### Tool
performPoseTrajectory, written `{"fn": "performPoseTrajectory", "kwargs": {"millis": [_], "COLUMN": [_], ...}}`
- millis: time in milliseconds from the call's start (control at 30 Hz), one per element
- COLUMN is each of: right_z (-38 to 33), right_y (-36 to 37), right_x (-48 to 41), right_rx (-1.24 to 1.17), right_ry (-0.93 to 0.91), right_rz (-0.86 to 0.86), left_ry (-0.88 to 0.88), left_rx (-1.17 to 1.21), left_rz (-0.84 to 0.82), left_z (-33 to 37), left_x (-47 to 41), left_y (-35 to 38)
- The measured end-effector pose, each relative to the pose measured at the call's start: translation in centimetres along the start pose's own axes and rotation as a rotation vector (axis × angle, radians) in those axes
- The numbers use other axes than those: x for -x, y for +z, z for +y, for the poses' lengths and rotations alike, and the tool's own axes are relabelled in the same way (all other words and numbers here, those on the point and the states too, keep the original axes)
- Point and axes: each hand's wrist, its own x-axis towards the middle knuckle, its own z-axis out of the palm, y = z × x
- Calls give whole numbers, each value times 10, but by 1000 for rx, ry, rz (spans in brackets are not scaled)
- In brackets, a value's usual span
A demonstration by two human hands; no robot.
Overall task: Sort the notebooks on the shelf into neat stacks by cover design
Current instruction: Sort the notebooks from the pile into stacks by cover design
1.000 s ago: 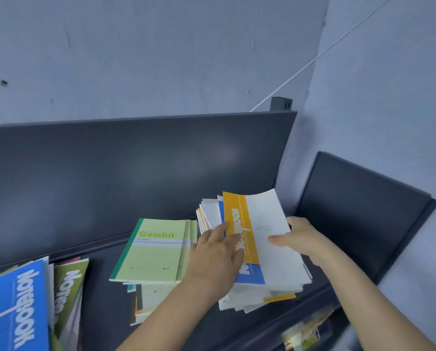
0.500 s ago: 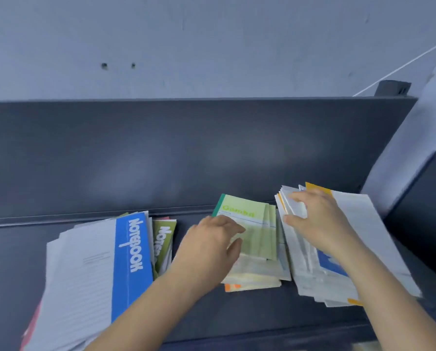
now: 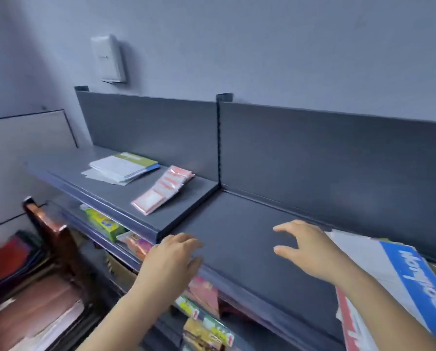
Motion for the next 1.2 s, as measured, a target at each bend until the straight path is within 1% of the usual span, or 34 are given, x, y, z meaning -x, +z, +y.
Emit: {"fn": "performPoseTrajectory", "kwargs": {"millis": [133, 233, 400, 500, 633, 667, 767, 833, 900, 1033, 1200], "right_z": [-76, -122, -185, -212, -245, -252, -275, -286, -294, -295, -290], "right_y": [49, 74, 99, 118, 145, 150, 165, 175, 183, 197, 214], "right_x": [-60, -102, -171, -223, -303, -324, -386, -425, -459, -507, -550], "right_rx": [25, 81, 118, 101, 49, 38, 29, 19, -25, -44, -60], "right_ry": [-53, -91, -178, -231, -281, -289, -283, -270, -217, -112, 12], "right_rz": [-140, -184, -186, -186, -204, -203, -241, -260, -270, -320, -244], "left_ry": [-182, -261, -329, -324, -337, -337, -340, -342, -376, -429, -479], "left_rx": [-40, -26, -23, -25, -87, -98, -97, -86, -67, -13, 137], "left_rz": [9, 63, 73, 109, 23, 24, -15, 19, 20, -40, -106], "left_z": [-104, -160, -225, -257, -295, -305, -334, -358, -378, -410, -448], "left_x": [13, 16, 2, -21, -63, -75, -117, -142, -164, -202, -257], "left_y": [-29, -42, -41, -35, -30, -31, -34, -34, -33, -25, -7]}}
